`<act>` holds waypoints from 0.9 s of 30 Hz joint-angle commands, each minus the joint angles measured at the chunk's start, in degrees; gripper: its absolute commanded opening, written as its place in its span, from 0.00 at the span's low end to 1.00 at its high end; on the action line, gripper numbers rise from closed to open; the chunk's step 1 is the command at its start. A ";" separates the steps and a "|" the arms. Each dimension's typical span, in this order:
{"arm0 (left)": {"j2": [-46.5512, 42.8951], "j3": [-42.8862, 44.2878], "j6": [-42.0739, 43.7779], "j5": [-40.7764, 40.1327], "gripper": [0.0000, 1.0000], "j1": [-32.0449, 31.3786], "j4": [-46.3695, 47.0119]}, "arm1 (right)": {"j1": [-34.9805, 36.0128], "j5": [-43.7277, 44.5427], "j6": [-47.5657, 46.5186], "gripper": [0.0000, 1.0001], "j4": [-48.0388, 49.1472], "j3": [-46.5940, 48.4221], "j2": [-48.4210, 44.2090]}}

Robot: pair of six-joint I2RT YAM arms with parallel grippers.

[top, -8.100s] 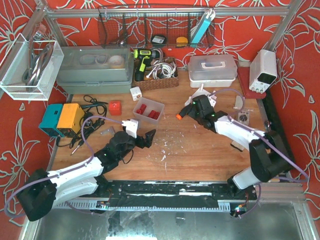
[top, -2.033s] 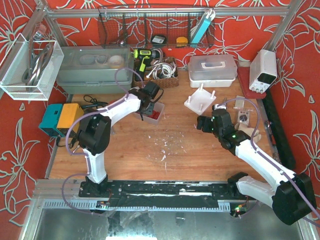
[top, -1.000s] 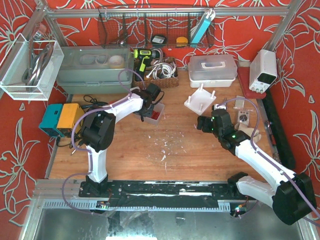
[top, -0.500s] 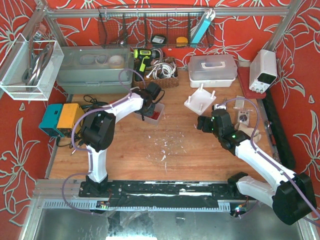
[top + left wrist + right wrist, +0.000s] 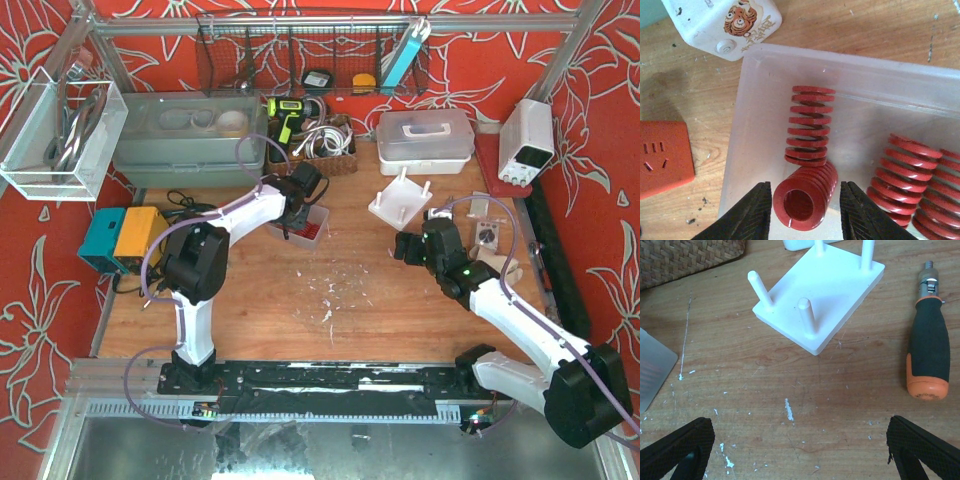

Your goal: Install the large spring

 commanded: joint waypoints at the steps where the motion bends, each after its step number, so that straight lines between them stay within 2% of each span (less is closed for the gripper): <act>1: -2.30 -1.71 -0.22 -1.37 0.43 1.25 -0.54 | 0.43 1.65 -0.60 0.95 0.45 0.41 -0.05; 6: -1.49 -1.79 0.15 0.01 0.46 1.50 -0.94 | 0.43 1.37 -0.58 0.95 0.43 0.46 -0.03; 19: 1.31 -1.09 0.05 4.04 0.45 1.76 -2.26 | 0.42 1.46 -0.64 0.95 0.39 0.39 -0.23; 23: 2.53 0.13 0.31 4.52 0.49 1.99 -4.42 | 0.43 1.53 -0.64 0.95 0.50 0.40 -0.25; 27: 2.53 0.55 0.66 5.49 0.46 2.47 -4.91 | 0.42 1.70 -0.64 0.94 0.51 0.39 -0.21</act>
